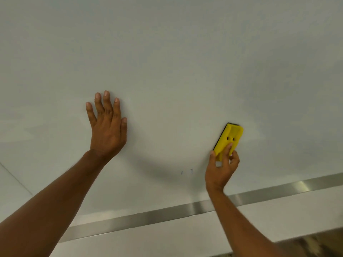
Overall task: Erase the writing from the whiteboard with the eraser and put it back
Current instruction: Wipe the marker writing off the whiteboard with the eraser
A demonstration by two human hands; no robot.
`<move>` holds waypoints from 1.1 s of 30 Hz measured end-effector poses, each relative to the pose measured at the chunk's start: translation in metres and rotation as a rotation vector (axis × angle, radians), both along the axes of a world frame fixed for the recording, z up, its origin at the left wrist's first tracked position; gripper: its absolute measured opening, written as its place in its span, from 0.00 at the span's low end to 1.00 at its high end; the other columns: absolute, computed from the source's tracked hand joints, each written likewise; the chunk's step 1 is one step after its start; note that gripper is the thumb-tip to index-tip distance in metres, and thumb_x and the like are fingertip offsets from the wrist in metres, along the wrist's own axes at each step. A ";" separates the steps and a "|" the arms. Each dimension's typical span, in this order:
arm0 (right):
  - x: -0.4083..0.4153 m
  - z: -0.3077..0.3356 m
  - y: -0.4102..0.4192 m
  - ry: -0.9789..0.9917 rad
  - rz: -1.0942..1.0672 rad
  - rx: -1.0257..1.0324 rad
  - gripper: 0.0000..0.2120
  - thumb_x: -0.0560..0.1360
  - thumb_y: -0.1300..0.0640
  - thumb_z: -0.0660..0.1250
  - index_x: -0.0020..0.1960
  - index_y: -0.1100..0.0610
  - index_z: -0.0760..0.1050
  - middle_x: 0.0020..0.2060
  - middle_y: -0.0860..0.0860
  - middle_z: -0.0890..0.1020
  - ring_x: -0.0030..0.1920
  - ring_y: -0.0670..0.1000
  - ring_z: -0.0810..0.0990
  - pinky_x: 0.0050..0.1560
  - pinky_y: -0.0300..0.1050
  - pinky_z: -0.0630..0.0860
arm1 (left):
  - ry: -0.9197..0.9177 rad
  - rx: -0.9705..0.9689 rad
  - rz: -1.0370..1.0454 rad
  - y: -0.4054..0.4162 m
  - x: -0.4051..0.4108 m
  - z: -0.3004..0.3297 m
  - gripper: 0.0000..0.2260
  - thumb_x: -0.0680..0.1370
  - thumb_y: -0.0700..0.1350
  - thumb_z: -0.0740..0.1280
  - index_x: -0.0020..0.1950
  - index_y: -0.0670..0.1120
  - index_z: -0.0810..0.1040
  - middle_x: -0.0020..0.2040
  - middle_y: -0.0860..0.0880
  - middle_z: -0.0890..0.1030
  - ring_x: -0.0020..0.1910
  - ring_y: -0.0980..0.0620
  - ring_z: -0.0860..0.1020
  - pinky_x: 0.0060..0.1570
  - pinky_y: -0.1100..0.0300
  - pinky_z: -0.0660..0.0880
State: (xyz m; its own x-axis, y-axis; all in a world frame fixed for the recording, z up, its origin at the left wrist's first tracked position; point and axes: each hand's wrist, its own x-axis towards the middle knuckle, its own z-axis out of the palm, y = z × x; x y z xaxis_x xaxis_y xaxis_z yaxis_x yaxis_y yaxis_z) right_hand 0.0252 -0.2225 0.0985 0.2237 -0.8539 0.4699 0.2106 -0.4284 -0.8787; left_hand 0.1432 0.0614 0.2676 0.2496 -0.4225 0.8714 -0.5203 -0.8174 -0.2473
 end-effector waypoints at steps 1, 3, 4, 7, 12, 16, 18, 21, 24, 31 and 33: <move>0.002 -0.004 0.010 -0.009 0.006 0.116 0.32 0.74 0.62 0.74 0.74 0.56 0.65 0.62 0.64 0.70 0.63 0.62 0.71 0.67 0.52 0.72 | 0.001 0.010 -0.004 0.001 0.001 0.000 0.28 0.84 0.47 0.52 0.80 0.38 0.47 0.80 0.33 0.48 0.79 0.38 0.41 0.75 0.38 0.37; 0.008 -0.008 0.031 -0.014 0.007 0.343 0.33 0.75 0.62 0.73 0.76 0.58 0.62 0.64 0.66 0.70 0.65 0.64 0.71 0.65 0.56 0.73 | 0.004 0.027 -0.009 0.003 0.002 0.000 0.28 0.84 0.48 0.52 0.80 0.39 0.46 0.80 0.35 0.46 0.79 0.37 0.41 0.75 0.38 0.37; 0.010 -0.007 0.041 -0.006 0.000 0.451 0.34 0.76 0.60 0.72 0.77 0.57 0.60 0.64 0.66 0.70 0.66 0.64 0.71 0.64 0.51 0.72 | 0.008 0.033 -0.012 0.004 0.002 0.000 0.28 0.84 0.48 0.52 0.81 0.39 0.46 0.80 0.35 0.45 0.79 0.37 0.41 0.75 0.37 0.37; 0.017 -0.005 0.070 0.039 -0.003 0.704 0.35 0.78 0.55 0.69 0.79 0.54 0.55 0.62 0.68 0.71 0.64 0.65 0.72 0.63 0.52 0.71 | 0.003 0.044 -0.025 0.005 0.003 0.000 0.28 0.84 0.48 0.51 0.81 0.39 0.46 0.81 0.37 0.43 0.80 0.37 0.41 0.75 0.37 0.37; 0.026 -0.002 0.123 0.093 0.065 0.897 0.38 0.78 0.52 0.69 0.80 0.50 0.51 0.59 0.67 0.74 0.57 0.67 0.78 0.58 0.55 0.76 | 0.007 0.052 -0.034 0.005 0.003 0.000 0.28 0.84 0.48 0.51 0.81 0.39 0.47 0.80 0.34 0.46 0.79 0.37 0.41 0.75 0.36 0.37; 0.031 -0.001 0.168 0.097 0.143 1.019 0.40 0.77 0.49 0.69 0.80 0.46 0.49 0.58 0.66 0.75 0.56 0.66 0.78 0.52 0.47 0.73 | 0.014 0.059 -0.043 0.007 0.003 -0.001 0.27 0.84 0.48 0.52 0.80 0.38 0.49 0.80 0.32 0.48 0.79 0.36 0.41 0.75 0.36 0.38; 0.036 0.004 0.185 0.103 0.173 1.116 0.40 0.77 0.47 0.68 0.80 0.43 0.46 0.60 0.66 0.74 0.56 0.66 0.78 0.51 0.46 0.71 | 0.016 0.064 -0.052 0.008 0.002 -0.001 0.27 0.84 0.48 0.52 0.80 0.38 0.49 0.79 0.32 0.49 0.79 0.36 0.42 0.75 0.35 0.38; 0.044 0.014 0.203 0.118 0.206 1.220 0.40 0.78 0.45 0.67 0.79 0.42 0.44 0.63 0.66 0.72 0.59 0.67 0.77 0.55 0.49 0.72 | 0.018 0.065 -0.064 0.008 0.001 0.000 0.27 0.84 0.48 0.53 0.80 0.38 0.50 0.79 0.31 0.50 0.79 0.32 0.45 0.74 0.34 0.39; 0.045 0.024 0.212 0.089 0.209 1.205 0.40 0.78 0.48 0.68 0.80 0.44 0.46 0.59 0.63 0.74 0.57 0.65 0.78 0.55 0.48 0.72 | 0.023 0.059 -0.068 0.007 0.000 -0.001 0.27 0.84 0.48 0.53 0.80 0.38 0.50 0.79 0.31 0.50 0.78 0.30 0.47 0.74 0.34 0.40; 0.040 0.026 0.212 0.017 0.081 0.399 0.35 0.75 0.62 0.72 0.77 0.57 0.59 0.59 0.63 0.74 0.60 0.62 0.73 0.60 0.59 0.75 | 0.026 0.083 -0.060 0.012 0.001 -0.002 0.28 0.84 0.48 0.53 0.80 0.40 0.49 0.80 0.33 0.50 0.79 0.35 0.45 0.75 0.36 0.39; 0.036 0.009 0.201 0.067 0.078 0.106 0.33 0.75 0.60 0.73 0.76 0.53 0.63 0.60 0.60 0.73 0.59 0.59 0.73 0.59 0.54 0.74 | 0.021 0.078 -0.065 0.012 0.002 -0.003 0.28 0.84 0.48 0.53 0.80 0.40 0.49 0.80 0.32 0.51 0.79 0.37 0.43 0.75 0.37 0.39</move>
